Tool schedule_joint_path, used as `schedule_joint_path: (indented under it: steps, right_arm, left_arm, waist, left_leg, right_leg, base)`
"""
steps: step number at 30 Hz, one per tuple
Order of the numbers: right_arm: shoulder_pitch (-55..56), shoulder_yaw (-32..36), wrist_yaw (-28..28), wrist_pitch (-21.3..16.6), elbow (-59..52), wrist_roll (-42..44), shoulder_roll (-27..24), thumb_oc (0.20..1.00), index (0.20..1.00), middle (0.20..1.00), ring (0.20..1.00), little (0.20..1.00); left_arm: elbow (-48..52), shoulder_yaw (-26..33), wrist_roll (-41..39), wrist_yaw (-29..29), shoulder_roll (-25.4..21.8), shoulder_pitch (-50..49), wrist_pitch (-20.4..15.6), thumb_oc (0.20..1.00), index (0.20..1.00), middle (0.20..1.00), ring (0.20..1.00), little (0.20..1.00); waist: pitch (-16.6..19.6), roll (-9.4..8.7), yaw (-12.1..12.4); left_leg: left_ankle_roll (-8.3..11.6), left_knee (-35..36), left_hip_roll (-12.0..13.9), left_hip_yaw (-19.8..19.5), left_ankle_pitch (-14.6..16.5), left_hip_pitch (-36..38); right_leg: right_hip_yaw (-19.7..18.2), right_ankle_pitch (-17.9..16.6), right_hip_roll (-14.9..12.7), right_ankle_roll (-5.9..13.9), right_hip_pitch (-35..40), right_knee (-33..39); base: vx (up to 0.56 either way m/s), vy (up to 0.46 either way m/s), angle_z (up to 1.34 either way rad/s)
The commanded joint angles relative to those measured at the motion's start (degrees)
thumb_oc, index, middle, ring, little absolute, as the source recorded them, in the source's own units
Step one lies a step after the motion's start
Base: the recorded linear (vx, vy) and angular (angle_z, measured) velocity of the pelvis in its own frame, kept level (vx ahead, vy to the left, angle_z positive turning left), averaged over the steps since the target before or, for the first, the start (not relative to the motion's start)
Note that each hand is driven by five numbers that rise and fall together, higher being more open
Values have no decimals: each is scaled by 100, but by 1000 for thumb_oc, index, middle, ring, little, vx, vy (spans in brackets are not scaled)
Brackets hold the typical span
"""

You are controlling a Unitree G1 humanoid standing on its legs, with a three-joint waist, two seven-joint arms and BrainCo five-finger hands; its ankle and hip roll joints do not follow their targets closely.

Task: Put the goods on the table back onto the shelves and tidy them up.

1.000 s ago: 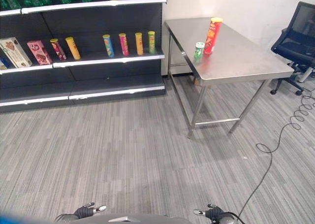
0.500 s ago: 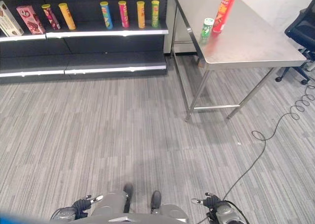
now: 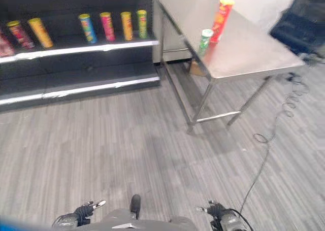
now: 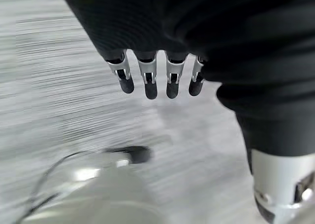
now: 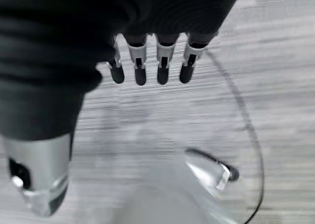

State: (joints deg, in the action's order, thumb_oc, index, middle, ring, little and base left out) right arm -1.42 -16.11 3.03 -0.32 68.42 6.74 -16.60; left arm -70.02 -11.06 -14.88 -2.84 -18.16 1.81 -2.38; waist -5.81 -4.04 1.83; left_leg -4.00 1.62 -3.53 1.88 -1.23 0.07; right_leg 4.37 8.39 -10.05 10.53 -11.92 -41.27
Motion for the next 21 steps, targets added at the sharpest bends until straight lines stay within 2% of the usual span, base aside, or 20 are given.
schedule_joint_path:
  steps: [1, 2, 4, 5, 6, 7, 9, 12, 14, 16, 19, 21]
  right_arm:
    - [-342, 130, -61, -99, -120, 140, -211, 1000, 1000, 1000, 1000, 1000]
    - [-303, 133, -55, -91, -80, 117, -196, 1000, 1000, 1000, 1000, 1000]
    - [-256, 132, -49, -64, 42, 71, -185, 1000, 1000, 1000, 1000, 1000]
    - [-256, 132, -49, -64, 42, 71, -185, 1000, 1000, 1000, 1000, 1000]
    - [-240, 133, -39, -20, 142, 67, -176, 1000, 1000, 1000, 1000, 1000]
    - [-245, 129, -44, -6, 172, 75, -182, 1000, 1000, 1000, 1000, 1000]
    - [-252, 105, -38, 14, 199, 83, -184, 1000, 1000, 1000, 1000, 1000]
    - [-234, 104, -24, 30, 191, 58, -176, 1000, 1000, 1000, 1000, 1000]
    - [-204, 85, 0, 41, 174, -4, -168, 1000, 1000, 1000, 1000, 1000]
    - [-170, 61, 20, 43, 194, -59, -172, 1000, 1000, 1000, 1000, 1000]
    - [-72, 42, 41, 32, 176, -78, -171, 1000, 1000, 1000, 1000, 1000]
    - [19, 31, 73, 30, 179, -117, -196, 1000, 1000, 1000, 1000, 1000]
  left_arm:
    - [77, 125, 248, -14, -206, 53, -34, 1000, 1000, 1000, 1000, 1000]
    - [73, 136, 264, -17, -211, 54, -36, 1000, 1000, 1000, 1000, 1000]
    - [38, 158, 303, -34, -221, 85, -41, 1000, 1000, 1000, 1000, 1000]
    - [38, 158, 303, -34, -221, 85, -41, 1000, 1000, 1000, 1000, 1000]
    - [-33, 134, 368, -38, -223, 126, -34, 1000, 1000, 1000, 1000, 1000]
    - [-73, 128, 388, -32, -219, 140, -41, 1000, 1000, 1000, 1000, 1000]
    - [-117, 121, 446, -34, -193, 184, -57, 1000, 1000, 1000, 1000, 1000]
    - [-191, 152, 523, -38, -141, 180, -81, 1000, 1000, 1000, 1000, 1000]
    - [-220, 174, 560, -61, -99, 163, -82, 1000, 1000, 1000, 1000, 1000]
    - [-257, 192, 608, -87, -53, 139, -78, 1000, 1000, 1000, 1000, 1000]
    - [-309, 192, 712, -115, -20, 77, -73, 1000, 1000, 1000, 1000, 1000]
    - [-332, 182, 756, -139, 29, -24, -50, 1000, 1000, 1000, 1000, 1000]
  waist:
    - [-217, 259, -11]
    - [-222, 276, -35]
    - [-276, 322, -78]
    - [-276, 322, -78]
    - [-356, 322, -146]
    - [-388, 297, -185]
    - [-419, 220, -280]
    - [-497, 174, -406]
    - [-499, 128, -445]
    - [-466, 105, -466]
    - [-322, 47, -463]
    - [-150, 63, -518]
  left_leg:
    - [75, -376, 113, -131, 289, -341]
    - [65, -326, 102, -134, 343, -200]
    - [83, -287, 107, -215, 460, 28]
    - [83, -287, 107, -215, 460, 28]
    - [106, -279, 71, -329, 561, 210]
    - [124, -263, 42, -373, 611, 304]
    - [148, -223, -62, -454, 745, 512]
    - [220, -223, -84, -498, 965, 849]
    - [256, -245, -121, -554, 1098, 1026]
    - [299, -214, -122, -622, 1229, 1238]
    - [338, -168, -113, -695, 1394, 1418]
    - [433, -265, 62, -788, 1584, 1596]
  right_leg:
    - [510, -1355, 1, -56, 1093, 212]
    - [632, -1234, -82, -96, 1027, 279]
    - [831, -749, -118, -271, 812, 882]
    - [831, -749, -118, -271, 812, 882]
    - [778, -485, 48, -332, 610, 1730]
    - [680, -515, 156, -314, 532, 2288]
    - [480, -786, 283, -202, 312, 3298]
    - [486, -1140, 401, -49, 114, 4171]
    - [585, -1272, 431, 27, -9, 4433]
    - [849, -1368, 417, 37, 3, 4516]
    - [1019, -1471, 402, -22, 185, 4626]
    - [1135, -1508, 444, -133, 325, 4555]
  base:
    - [311, 206, 4]
    - [302, 148, 17]
    - [223, 54, 22]
    - [263, 15, 7]
    - [268, -4, 5]
    - [360, -13, -8]
    - [309, 0, -3]
    - [329, 15, 35]
    - [340, 3, 14]
    - [354, -24, 10]
    - [355, -66, 36]
    - [413, -110, 50]
